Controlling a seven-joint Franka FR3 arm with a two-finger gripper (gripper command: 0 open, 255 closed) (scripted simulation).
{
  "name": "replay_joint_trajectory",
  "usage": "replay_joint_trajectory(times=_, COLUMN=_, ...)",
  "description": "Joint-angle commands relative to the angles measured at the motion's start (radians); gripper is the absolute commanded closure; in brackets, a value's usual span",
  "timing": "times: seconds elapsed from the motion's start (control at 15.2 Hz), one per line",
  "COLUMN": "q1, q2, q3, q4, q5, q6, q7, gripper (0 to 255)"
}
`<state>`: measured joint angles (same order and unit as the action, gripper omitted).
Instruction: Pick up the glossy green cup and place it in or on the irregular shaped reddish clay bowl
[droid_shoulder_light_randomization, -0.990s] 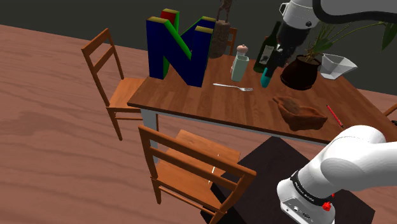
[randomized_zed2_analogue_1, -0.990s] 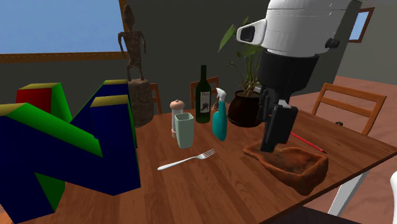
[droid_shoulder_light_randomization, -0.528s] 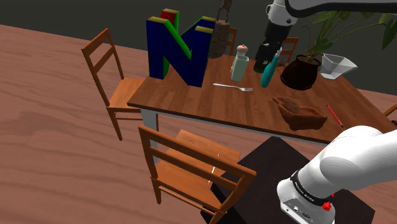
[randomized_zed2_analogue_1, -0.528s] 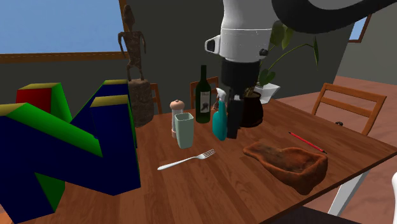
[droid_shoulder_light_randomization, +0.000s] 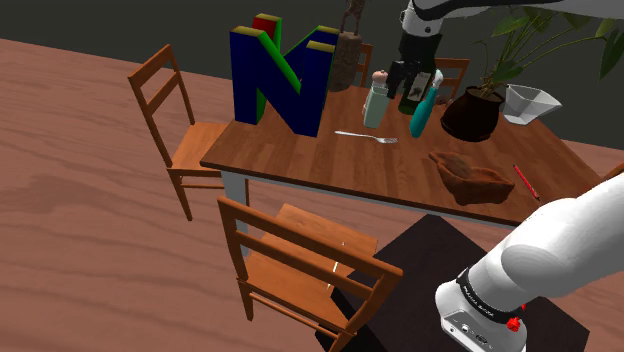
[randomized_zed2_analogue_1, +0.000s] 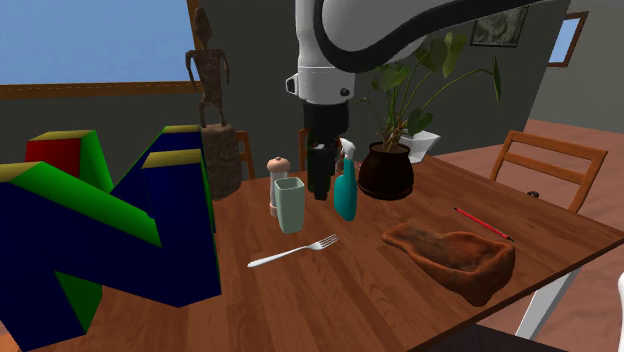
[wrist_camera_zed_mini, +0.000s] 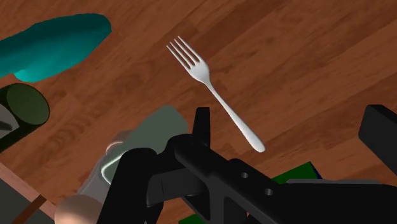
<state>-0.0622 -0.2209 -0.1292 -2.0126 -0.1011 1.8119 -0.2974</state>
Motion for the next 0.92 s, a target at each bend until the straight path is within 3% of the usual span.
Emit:
replay_joint_trajectory(times=0.0, q1=-0.006, q2=0.092, q3=-0.018, q4=0.079, q5=0.017, q6=0.004, q7=-0.03, gripper=0)
replay_joint_trajectory(times=0.4, q1=-0.04, q2=0.351, q3=-0.056, q4=0.337, q5=0.083, q6=-0.026, q7=-0.119, gripper=0)
replay_joint_trajectory(times=0.73, q1=-0.09, q2=0.591, q3=-0.067, q4=0.621, q5=0.145, q6=-0.1, q7=-0.181, gripper=0)
replay_joint_trajectory(times=0.86, q1=-0.091, q2=0.594, q3=-0.066, q4=0.612, q5=0.146, q6=-0.088, q7=-0.182, gripper=0)
